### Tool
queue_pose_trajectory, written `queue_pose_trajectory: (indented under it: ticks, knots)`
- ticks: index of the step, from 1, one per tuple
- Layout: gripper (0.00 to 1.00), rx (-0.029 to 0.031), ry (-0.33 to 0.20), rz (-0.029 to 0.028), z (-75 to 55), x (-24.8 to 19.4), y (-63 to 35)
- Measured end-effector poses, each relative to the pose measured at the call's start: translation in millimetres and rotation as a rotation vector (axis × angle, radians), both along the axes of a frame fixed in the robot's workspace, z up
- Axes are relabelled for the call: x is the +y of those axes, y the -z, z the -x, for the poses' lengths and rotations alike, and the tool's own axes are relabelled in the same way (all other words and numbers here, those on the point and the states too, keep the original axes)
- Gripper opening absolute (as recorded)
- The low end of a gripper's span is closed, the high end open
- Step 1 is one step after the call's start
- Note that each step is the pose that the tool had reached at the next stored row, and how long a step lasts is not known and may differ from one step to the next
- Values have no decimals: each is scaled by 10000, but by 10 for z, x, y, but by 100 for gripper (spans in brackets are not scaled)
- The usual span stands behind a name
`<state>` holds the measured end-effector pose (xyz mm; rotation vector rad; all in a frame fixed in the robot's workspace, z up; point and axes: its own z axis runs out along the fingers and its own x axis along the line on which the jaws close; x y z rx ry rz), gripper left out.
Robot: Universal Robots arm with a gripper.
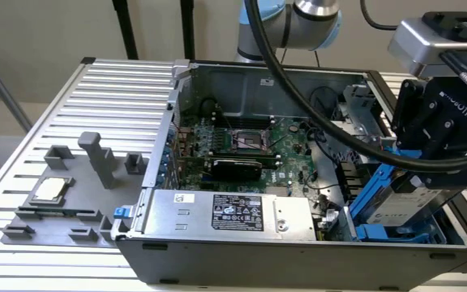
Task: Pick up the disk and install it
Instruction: 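Insert the disk into the insertion slot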
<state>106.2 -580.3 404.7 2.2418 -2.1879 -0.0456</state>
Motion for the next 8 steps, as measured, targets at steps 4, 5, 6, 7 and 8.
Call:
queue_pose_trajectory:
  ticks: [4,5,6,7,8]
  knots:
    - [0,0,-75,0,0,6,73]
    - [0,0,-94,-1,0,7,93]
    - [0,0,-108,1,0,8,107]
    - [0,0,-124,2,0,9,125]
    - [0,1,-140,-3,0,9,146]
